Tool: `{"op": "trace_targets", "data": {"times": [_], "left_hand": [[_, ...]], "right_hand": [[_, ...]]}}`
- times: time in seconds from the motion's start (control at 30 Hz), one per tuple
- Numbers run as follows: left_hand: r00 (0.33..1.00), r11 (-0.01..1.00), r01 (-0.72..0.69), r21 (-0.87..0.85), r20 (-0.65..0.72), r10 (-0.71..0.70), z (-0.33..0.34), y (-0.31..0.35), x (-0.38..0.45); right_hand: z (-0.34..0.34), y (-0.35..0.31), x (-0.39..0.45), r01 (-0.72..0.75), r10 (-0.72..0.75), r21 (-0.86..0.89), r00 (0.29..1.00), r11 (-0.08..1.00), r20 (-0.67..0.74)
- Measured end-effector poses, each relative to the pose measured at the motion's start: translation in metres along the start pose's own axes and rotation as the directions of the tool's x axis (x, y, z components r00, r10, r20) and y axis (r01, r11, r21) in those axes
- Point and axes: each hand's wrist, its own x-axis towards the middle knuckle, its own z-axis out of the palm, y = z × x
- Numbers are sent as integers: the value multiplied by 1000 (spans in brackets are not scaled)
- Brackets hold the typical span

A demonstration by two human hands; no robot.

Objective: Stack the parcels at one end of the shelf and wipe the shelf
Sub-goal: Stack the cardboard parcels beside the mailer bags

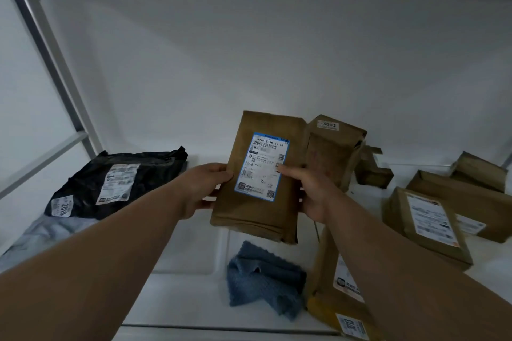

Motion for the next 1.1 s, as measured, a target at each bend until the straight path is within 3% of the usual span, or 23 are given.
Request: {"op": "trace_targets", "data": {"times": [0.23,0.47,0.67,0.83,1.0,1.1], "left_hand": [[978,978,161,136,-156,-140,-29,-26,3],[967,857,125,499,-256,7,-79,-35,15],[967,760,185,623,-254,-27,-100,-40,21],[979,731,143,667,-206,-3,-104,-46,27],[938,906,32,421,-325,118,-110,-41,34],[906,930,5,368,-395,152,-114,-37,40]], "right_hand": [[42,32,37,-121,123,-143,992,982,6],[95,53,73,-170,178,-188,984,967,27],[124,63,91,-177,201,-306,978,936,49],[128,66,100,-180,207,-330,977,927,48],[128,57,106,-137,146,-286,989,948,12],[130,54,107,-119,126,-233,992,965,18]]}}
